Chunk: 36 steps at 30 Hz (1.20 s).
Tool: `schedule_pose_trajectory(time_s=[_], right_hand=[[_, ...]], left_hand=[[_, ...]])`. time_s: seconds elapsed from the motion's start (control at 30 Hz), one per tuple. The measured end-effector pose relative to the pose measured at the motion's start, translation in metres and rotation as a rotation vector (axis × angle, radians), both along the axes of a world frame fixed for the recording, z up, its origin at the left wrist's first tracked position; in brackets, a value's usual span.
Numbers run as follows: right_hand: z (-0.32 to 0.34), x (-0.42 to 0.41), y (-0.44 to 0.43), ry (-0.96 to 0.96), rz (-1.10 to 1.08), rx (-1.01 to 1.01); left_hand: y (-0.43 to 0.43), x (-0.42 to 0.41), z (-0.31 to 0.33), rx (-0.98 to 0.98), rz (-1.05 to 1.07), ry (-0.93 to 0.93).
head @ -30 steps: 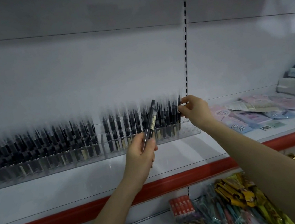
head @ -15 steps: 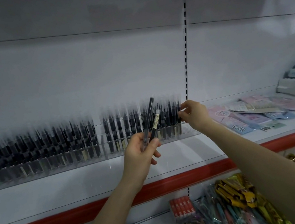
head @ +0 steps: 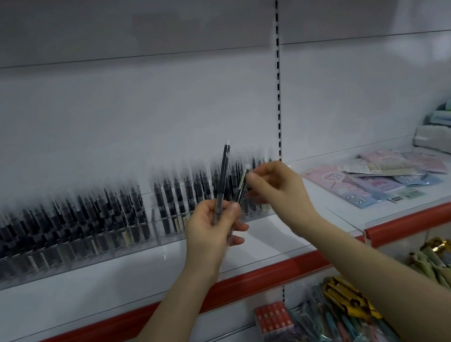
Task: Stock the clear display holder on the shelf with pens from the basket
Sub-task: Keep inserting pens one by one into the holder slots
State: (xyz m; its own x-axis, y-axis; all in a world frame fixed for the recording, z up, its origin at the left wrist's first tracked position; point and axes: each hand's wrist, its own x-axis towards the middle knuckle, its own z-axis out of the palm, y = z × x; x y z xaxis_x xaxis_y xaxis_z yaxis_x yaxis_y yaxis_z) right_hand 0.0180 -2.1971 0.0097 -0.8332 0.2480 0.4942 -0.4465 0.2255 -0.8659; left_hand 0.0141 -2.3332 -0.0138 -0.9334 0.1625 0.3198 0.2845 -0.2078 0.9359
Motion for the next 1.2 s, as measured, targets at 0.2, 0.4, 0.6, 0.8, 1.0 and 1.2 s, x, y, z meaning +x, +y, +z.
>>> schedule_pose_trajectory(time_s=[0.2,0.4,0.6,0.8,1.0,1.2], right_hand=[[0.005,0.005,-0.01,-0.01,0.072,-0.147],[0.01,-0.001,0.001,0.019,-0.033,-0.022],[-0.012,-0.003,0.014,0.383,-0.382,0.672],[-0.02,-0.007,0.014,0.557,-0.349,0.934],[-0.016,-0.007,0.021,0.405,-0.243,0.636],[-0.006,-0.008,0.031,0.036,-0.175,0.205]], left_hand=[[-0.004,0.008,0.003,-0.015,-0.051,-0.007],[-0.01,0.014,0.006,-0.014,-0.075,-0.013],[-0.009,0.015,0.015,0.03,-0.053,-0.024],[-0.004,0.021,0.02,0.038,-0.071,-0.023],[-0.007,0.012,0.02,0.01,0.06,-0.069],[-0.008,0.009,0.016,0.044,0.049,-0.057]])
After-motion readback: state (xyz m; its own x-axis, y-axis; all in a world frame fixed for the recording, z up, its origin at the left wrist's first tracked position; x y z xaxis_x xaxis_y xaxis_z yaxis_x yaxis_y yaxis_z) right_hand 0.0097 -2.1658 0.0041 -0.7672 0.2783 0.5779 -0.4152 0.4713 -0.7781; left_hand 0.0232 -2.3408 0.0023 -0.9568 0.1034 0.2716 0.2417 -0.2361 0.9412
